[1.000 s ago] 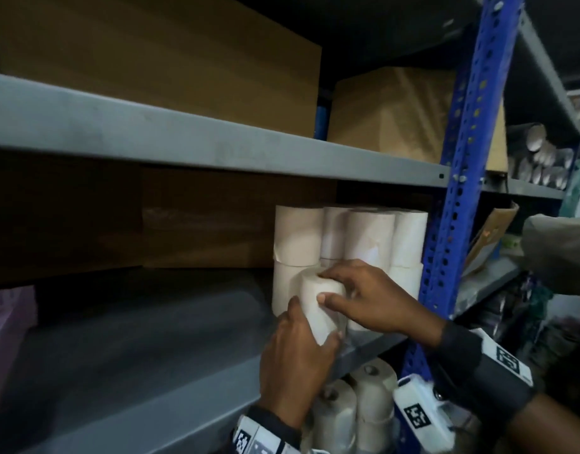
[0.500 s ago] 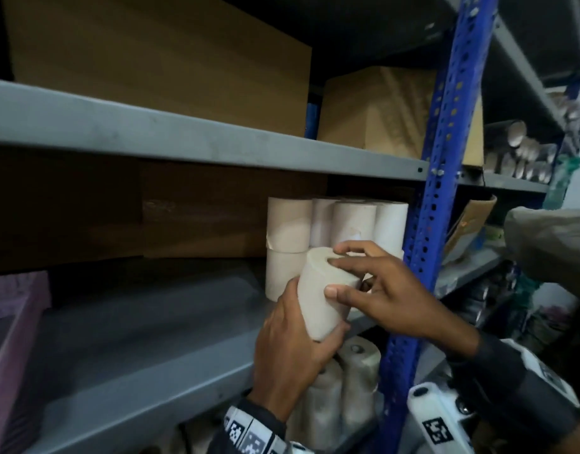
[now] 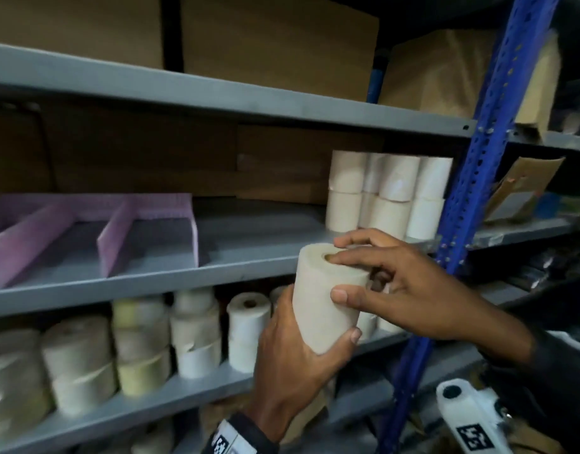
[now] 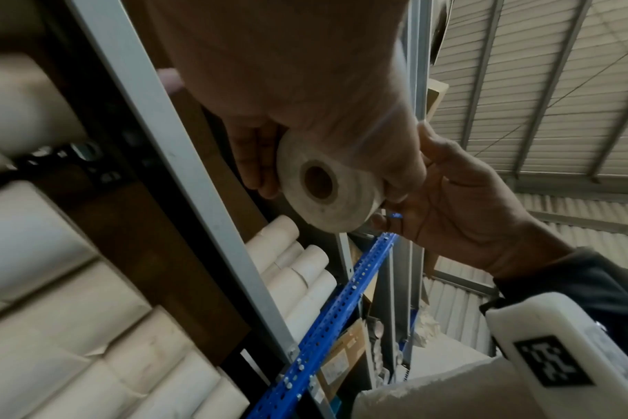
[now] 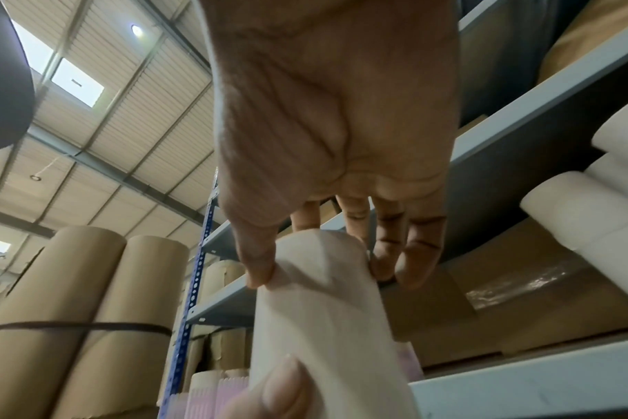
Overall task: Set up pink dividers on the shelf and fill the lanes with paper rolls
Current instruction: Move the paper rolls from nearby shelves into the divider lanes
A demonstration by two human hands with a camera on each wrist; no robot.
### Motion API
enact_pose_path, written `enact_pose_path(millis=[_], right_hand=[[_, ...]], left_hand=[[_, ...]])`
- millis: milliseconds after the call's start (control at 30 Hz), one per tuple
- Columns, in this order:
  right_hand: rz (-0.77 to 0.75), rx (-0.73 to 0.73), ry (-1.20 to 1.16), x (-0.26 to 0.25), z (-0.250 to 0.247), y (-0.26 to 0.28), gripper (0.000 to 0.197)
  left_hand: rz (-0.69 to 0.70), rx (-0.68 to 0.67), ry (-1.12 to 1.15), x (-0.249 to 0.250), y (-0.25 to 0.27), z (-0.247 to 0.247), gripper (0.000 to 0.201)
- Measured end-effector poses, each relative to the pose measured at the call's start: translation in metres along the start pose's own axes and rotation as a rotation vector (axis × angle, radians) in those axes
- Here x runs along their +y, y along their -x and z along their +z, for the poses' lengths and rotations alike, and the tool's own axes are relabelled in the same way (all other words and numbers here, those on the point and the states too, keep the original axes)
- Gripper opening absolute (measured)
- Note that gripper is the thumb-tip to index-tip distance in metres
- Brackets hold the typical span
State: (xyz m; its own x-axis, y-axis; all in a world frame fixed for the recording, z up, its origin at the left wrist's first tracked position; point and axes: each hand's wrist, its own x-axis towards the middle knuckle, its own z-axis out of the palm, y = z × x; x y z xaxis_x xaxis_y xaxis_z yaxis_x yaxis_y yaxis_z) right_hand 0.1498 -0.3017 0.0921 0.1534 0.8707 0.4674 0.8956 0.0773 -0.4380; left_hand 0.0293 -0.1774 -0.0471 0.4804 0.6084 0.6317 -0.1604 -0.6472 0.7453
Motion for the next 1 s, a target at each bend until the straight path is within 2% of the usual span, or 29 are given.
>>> enact_pose_path(millis=[133,233,467,567,667,833,1000], right_hand=[[-0.028,-0.205,0.055,-0.035,0.013,0.006,0.059],[-0.059,-0.312,0.057,-0.062,0.029,0.006,0.059],[-0.155,-0.433,-0.006,-0.129,0.086,-0.016,0.063],[-0.236,-0.462,-0.074,-0.168,0.119,-0.032,0.058],[-0.289,-0.472,-0.151,-0.209,0.152,-0.046,0.048],[-0.351,-0.448,-0.205,-0.278,0.210,-0.067,0.053],[-0.387,-0.407,-0.203,-0.330,0.259,-0.081,0.050]], left_hand=[[-0.053,0.041,-0.046,0.010,0.047,-0.043,0.075],[-0.058,0.083,-0.101,0.019,0.077,-0.075,0.069],[-0.089,0.190,-0.217,0.025,0.125,-0.167,0.073],[-0.118,0.244,-0.272,0.024,0.140,-0.216,0.084],[-0.132,0.286,-0.321,0.025,0.154,-0.267,0.081],[-0.142,0.356,-0.358,0.024,0.176,-0.355,0.072],[-0.138,0.394,-0.325,0.009,0.193,-0.422,0.080]])
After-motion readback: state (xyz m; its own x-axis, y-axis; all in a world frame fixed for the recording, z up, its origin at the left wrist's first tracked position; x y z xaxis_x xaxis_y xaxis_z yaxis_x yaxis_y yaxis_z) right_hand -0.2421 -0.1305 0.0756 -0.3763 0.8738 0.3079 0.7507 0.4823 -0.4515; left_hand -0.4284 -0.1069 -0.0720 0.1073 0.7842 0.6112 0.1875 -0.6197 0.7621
